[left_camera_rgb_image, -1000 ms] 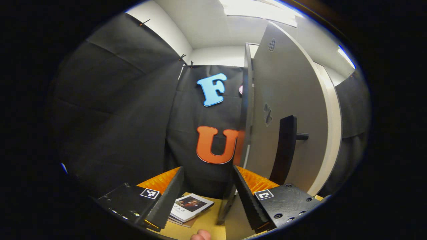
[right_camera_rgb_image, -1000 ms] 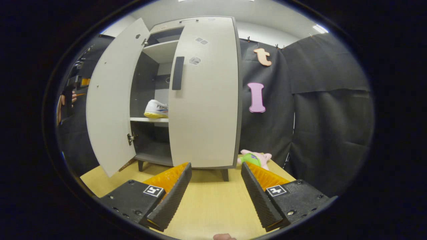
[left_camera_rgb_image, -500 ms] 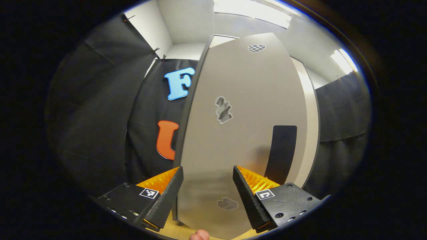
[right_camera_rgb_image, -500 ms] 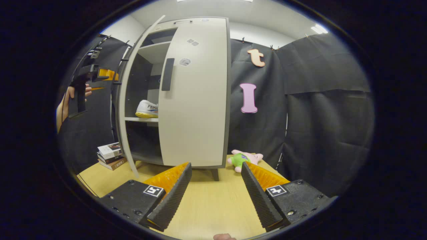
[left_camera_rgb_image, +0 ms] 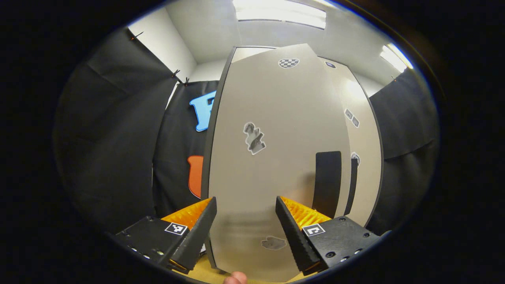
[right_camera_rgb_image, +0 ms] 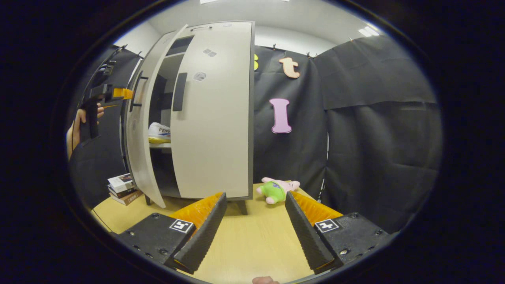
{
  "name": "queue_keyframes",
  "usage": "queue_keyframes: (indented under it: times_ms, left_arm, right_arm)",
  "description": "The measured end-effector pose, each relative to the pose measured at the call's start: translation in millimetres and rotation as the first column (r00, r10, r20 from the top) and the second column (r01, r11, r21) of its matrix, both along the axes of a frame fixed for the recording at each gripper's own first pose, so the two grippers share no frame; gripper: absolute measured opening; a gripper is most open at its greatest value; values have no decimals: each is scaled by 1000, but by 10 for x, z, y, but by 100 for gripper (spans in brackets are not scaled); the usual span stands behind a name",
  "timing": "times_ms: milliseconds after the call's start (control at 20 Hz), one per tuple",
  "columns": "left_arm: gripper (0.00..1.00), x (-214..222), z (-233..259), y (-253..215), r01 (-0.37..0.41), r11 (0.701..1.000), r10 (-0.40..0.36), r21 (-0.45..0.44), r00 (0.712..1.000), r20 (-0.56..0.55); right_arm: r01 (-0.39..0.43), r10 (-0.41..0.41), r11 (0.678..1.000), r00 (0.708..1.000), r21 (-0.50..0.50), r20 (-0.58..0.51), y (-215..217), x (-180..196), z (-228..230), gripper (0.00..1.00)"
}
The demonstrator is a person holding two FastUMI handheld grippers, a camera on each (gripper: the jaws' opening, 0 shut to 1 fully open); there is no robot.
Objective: Grab one shoe with the right hand and put it into the shoe cabinet, grab the other shoe with the left hand and put it into the shoe cabinet; then close the right door with the right hand and the left door with the left hand.
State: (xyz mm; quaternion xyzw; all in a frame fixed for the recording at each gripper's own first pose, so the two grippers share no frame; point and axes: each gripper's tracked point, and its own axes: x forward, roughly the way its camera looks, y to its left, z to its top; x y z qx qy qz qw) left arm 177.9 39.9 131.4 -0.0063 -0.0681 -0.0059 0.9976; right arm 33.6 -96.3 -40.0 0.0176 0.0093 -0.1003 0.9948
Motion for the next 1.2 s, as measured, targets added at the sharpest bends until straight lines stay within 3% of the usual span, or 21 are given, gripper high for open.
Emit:
queue_keyframes:
  times_ms: [350, 600, 1200]
  left_arm:
    - [90, -759, -274, -143, 84, 996, -86, -29, 994, -65]
    - [91, -1215, -680, -305, 85, 996, -88, -29, 992, -86]
    - [91, -1673, -1632, -823, 129, 992, -127, -3, 972, -198]
  right_arm:
    - [-35, 35, 999, 999, -17, 3, 172, 27, 17, 97]
    - [-59, 59, 998, 998, -29, 1, 290, 53, 35, 97]
    - [-75, 74, 996, 997, -40, -20, 423, -28, -66, 97]
